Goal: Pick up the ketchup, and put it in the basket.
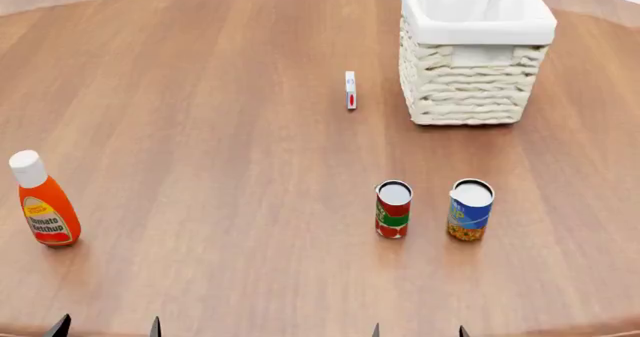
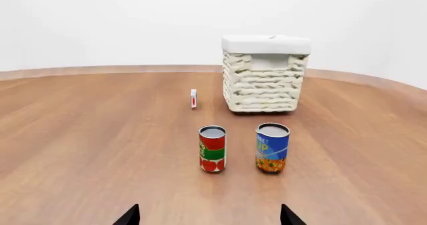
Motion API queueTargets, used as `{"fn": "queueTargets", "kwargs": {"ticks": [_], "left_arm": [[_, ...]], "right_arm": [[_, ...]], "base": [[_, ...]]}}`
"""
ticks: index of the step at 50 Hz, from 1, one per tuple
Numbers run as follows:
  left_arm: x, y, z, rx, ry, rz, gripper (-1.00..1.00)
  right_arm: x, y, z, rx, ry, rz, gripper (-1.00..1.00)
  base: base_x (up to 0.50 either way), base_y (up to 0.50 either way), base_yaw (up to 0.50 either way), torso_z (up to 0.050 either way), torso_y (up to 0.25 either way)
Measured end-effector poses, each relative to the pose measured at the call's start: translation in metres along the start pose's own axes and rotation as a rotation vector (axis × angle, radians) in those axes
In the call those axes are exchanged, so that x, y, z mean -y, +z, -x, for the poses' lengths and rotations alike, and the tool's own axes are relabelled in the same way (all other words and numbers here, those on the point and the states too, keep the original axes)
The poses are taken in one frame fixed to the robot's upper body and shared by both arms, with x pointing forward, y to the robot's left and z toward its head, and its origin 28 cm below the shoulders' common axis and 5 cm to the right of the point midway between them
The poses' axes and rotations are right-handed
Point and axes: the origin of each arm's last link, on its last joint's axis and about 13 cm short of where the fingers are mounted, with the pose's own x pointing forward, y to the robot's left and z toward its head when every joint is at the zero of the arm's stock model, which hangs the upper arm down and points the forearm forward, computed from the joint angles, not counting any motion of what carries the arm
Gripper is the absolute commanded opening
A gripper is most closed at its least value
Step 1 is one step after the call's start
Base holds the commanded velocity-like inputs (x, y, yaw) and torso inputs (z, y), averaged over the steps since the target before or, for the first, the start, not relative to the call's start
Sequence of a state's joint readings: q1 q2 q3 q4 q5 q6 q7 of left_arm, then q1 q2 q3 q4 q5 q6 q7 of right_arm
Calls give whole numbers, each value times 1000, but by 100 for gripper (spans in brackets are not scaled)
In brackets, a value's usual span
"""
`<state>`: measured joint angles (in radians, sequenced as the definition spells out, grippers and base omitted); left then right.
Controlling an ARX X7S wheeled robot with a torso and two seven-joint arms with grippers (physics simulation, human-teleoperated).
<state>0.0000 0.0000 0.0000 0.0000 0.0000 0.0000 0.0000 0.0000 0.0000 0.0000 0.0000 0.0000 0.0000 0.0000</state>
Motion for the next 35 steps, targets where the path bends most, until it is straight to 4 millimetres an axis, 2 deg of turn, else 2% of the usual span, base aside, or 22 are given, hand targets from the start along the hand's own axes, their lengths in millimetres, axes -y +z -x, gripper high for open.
{"fn": "queueTargets", "kwargs": {"ticks": [13, 20, 27, 35], "left_arm": [[0, 3, 1, 11, 0, 11, 100], [-1, 12, 5, 65, 0, 15, 100], [-2, 34, 10, 140, -1, 12, 100], [-1, 70, 19, 245, -10, -8, 100]], "right_arm": [[0, 0, 0, -12, -16, 11, 100], [0, 6, 1, -5, -25, 12, 100], [1, 26, 4, 49, -39, 18, 100], [3, 62, 10, 152, -54, 18, 100]], "base": [[0, 0, 0, 0, 0], [0, 0, 0, 0, 0], [0, 0, 0, 0, 0], [0, 0, 0, 0, 0]]}}
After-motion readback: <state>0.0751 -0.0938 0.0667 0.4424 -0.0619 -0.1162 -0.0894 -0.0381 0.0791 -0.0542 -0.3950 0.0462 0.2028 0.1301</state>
